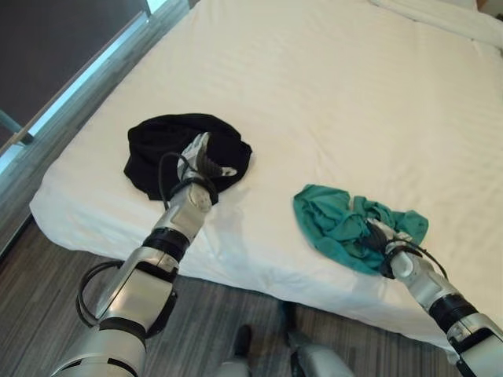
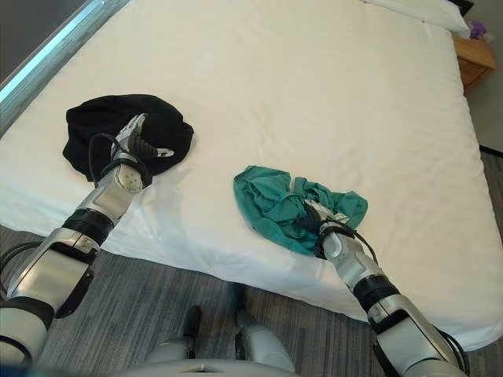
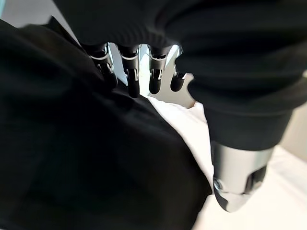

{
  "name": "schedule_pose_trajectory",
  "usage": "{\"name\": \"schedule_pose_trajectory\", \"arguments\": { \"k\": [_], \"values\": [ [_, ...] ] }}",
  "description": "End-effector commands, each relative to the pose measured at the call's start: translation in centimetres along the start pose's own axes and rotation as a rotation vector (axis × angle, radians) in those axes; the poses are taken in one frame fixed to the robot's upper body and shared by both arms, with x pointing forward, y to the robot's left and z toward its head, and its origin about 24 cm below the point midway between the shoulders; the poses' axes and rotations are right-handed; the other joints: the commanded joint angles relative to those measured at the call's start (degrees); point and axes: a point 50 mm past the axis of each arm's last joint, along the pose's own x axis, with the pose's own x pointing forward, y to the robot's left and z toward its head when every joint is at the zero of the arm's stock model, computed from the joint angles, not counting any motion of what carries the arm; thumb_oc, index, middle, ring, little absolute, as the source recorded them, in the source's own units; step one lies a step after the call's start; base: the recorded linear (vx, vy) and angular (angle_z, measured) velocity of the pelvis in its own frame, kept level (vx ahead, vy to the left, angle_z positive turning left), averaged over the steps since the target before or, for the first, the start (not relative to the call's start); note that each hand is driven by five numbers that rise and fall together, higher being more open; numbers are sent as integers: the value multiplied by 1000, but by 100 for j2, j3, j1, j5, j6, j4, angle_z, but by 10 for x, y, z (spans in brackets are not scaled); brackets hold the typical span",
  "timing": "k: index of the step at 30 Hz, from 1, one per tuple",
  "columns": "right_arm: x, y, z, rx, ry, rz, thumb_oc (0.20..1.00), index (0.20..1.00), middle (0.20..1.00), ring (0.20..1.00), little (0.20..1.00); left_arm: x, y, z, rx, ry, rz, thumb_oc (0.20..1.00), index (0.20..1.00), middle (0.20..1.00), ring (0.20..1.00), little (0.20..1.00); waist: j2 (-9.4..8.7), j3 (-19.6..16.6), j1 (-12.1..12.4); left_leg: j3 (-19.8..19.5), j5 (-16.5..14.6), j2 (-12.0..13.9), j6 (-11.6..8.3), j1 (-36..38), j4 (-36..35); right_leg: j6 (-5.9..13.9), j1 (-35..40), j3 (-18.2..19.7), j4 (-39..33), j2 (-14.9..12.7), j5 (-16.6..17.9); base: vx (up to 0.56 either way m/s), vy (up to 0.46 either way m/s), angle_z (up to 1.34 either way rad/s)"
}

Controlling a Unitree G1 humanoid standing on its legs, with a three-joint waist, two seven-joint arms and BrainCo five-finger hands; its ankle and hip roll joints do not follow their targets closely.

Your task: Pick up bed clothes into laundry basket.

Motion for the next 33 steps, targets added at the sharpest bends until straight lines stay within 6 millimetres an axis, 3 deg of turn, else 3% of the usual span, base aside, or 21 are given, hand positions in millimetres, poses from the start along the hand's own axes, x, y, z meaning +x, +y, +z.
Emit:
{"name": "schedule_pose_trajectory", "arguments": {
  "k": [1, 4, 9, 13, 14, 21, 22, 23, 24, 26, 30, 33],
  "values": [
    [-54, 77, -67, -1, 259, 363, 200, 200, 200, 200, 200, 20, 61, 14, 95, -53, 254, 1000, 1000, 1000, 1000, 1000, 407, 568, 162, 70, 525, 192, -21, -171, -442, 294, 334, -90, 105, 175, -605, 22, 2, -9],
    [-59, 81, -69, 32, 266, 356, 200, 200, 200, 200, 200, 14, 77, 8, 222, -116, 324, 1000, 1000, 1000, 1000, 1000, 412, 613, 234, 79, 505, 173, -11, -155, -442, 298, 343, -90, 101, 165, -612, 36, 0, -9],
    [-61, 83, -72, 25, 267, 361, 200, 200, 200, 200, 200, 8, 78, -18, 427, -113, 280, 1000, 1000, 1000, 1000, 1000, 419, 612, 305, 119, 447, 170, 7, -74, -442, 306, 417, -92, 101, 171, -653, 25, 2, -10],
    [-52, 77, -63, 30, 231, 338, 200, 200, 200, 200, 200, 10, 74, -16, 436, -121, 247, 1000, 1000, 1000, 1000, 1000, 416, 673, 310, 82, 464, 181, 10, -99, -442, 312, 391, -128, 105, 176, -652, -37, -12, 2],
    [-40, 70, -46, 45, 165, 308, 200, 200, 200, 200, 200, 11, 70, -14, 431, -126, 228, 1000, 1000, 1000, 1000, 1000, 372, 791, 312, 59, 501, 190, 6, -194, -442, 317, 285, -157, 106, 194, -598, -62, -30, 5],
    [-31, 62, -27, 56, 83, 277, 200, 200, 200, 200, 200, 15, 72, -10, 466, -141, 209, 1000, 1000, 1000, 1000, 1000, 230, 1010, 283, 26, 587, 218, -12, -420, -442, 325, 73, -192, 105, 222, -477, -47, -29, 3],
    [-28, 60, -22, 70, 68, 264, 200, 200, 200, 200, 200, 16, 67, -9, 459, -159, 155, 953, 953, 953, 953, 953, 167, 1100, 253, 30, 635, 254, -22, -542, -442, 336, -51, -182, 105, 232, -410, -57, -34, 4],
    [-27, 61, -21, 68, 66, 265, 200, 200, 200, 200, 200, 17, 68, -9, 459, -156, 150, 529, 529, 529, 529, 529, 152, 1120, 246, 33, 659, 262, -24, -582, -442, 337, -95, -180, 112, 238, -388, -44, -28, 5],
    [-26, 62, -22, 73, 75, 265, 200, 200, 200, 200, 200, 16, 61, -10, 453, -152, 111, 200, 200, 200, 200, 200, 145, 1137, 244, 23, 676, 265, -24, -604, -442, 336, -108, -189, 117, 232, -380, 0, 0, 0],
    [-26, 65, -22, 74, 84, 270, 200, 200, 200, 200, 200, 14, 51, -15, 455, -140, 58, 200, 200, 200, 200, 200, 140, 1145, 237, 14, 688, 271, -25, -621, -442, 337, -117, -197, 119, 221, -383, 5, 1, 6],
    [-31, 67, -29, 85, 117, 269, 200, 200, 200, 200, 200, -13, -2, -37, 324, -112, -130, 200, 200, 200, 200, 200, 160, 1154, 266, 60, 622, 249, -23, -545, -442, 333, -51, -157, 124, 209, -452, -2, 13, 1],
    [-37, 52, -34, 192, 129, 193, 200, 200, 200, 200, 200, -55, -36, -74, -82, 41, -222, 200, 200, 200, 200, 200, 259, 1079, 324, 135, 543, 218, -9, -354, -442, 320, 102, -122, 130, 190, -500, 16, 40, -14]
  ]
}}
